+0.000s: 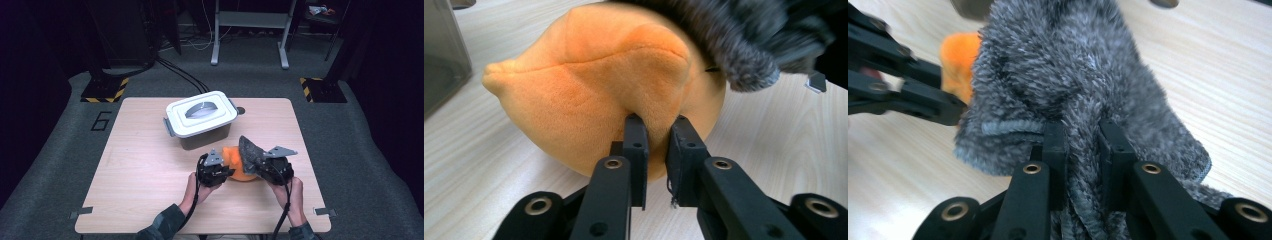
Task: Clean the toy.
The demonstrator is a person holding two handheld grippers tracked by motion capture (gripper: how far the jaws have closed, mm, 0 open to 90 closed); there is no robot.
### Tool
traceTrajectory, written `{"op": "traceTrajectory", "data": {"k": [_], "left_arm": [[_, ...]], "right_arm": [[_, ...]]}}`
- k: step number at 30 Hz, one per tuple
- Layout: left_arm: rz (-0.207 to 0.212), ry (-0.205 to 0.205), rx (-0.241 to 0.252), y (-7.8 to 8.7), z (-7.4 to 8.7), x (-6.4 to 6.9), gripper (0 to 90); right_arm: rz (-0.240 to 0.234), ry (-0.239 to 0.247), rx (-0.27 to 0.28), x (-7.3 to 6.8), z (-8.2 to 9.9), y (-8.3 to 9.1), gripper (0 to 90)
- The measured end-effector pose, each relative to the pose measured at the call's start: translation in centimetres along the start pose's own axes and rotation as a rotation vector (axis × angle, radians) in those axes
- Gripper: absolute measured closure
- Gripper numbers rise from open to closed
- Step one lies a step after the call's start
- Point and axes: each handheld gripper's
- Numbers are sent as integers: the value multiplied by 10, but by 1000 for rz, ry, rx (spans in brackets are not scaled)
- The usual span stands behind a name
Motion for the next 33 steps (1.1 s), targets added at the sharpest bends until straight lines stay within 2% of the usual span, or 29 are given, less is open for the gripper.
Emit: {"op": "traceTrajectory", "data": {"k": [2, 3, 4, 5, 7, 9, 10, 12, 13, 14, 17, 19, 21, 23, 26, 27, 29, 30, 33], "left_arm": [[-13, -34, -5, 1, 1, -1, 685], [-13, -34, -5, 1, 1, -1, 636], [-37, -59, -10, 2, 3, -2, 581], [-37, -59, -10, 2, 3, -2, 552], [-67, -87, -15, 0, 5, -1, 492], [-66, -103, -20, -2, 6, 0, 485], [-88, -135, -19, -7, 7, 2, 501], [-98, -150, -19, -10, 8, 4, 567], [-98, -150, -19, -10, 8, 4, 596], [-104, -166, -26, -13, 9, 6, 652], [-104, -162, -21, -13, 9, 6, 719], [-97, -142, -10, -13, 9, 6, 784], [-77, -117, -2, -10, 7, 5, 808], [-75, -112, 2, -9, 6, 5, 821], [-65, -88, 3, -5, 2, 6, 822], [-63, -85, 6, -3, 0, 7, 821], [-60, -80, 7, -3, -1, 7, 821], [-50, -65, 10, -3, -2, 8, 821], [-42, -52, 12, -3, -2, 8, 821]], "right_arm": [[-3, -8, -5, 0, 0, -7, 771], [-3, -11, 2, 1, 0, -9, 771], [-10, -18, 3, 2, 0, -9, 771], [-10, -18, 3, 2, 0, -9, 771], [-23, -34, 10, 4, 1, -10, 771], [-22, -35, 8, 5, 1, -10, 771], [-18, -42, 7, 5, 1, -12, 771], [-22, -24, 2, 7, 2, -13, 771], [-22, -24, 2, 7, 2, -13, 771], [-20, -33, 4, 7, 4, -14, 770], [-22, -49, 5, 7, 5, -14, 771], [-23, -44, 18, 9, 7, -12, 770], [-23, -48, 31, 10, 7, -10, 770], [-18, -48, 31, 10, 7, -8, 770], [-10, -45, 58, 9, 4, 2, 769], [-11, -46, 82, 8, 0, 12, 768], [-15, -33, 103, 5, -5, 18, 768], [-23, -24, 114, 2, -8, 21, 768], [-45, -2, 119, -4, -13, 20, 767]]}}
Point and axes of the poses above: each handheld gripper's, and its own axes: y roughly backward along the jaws, z roughly out of its underside, x roughly to its right, and after that the axes turned 10 degrees about y, right-handed
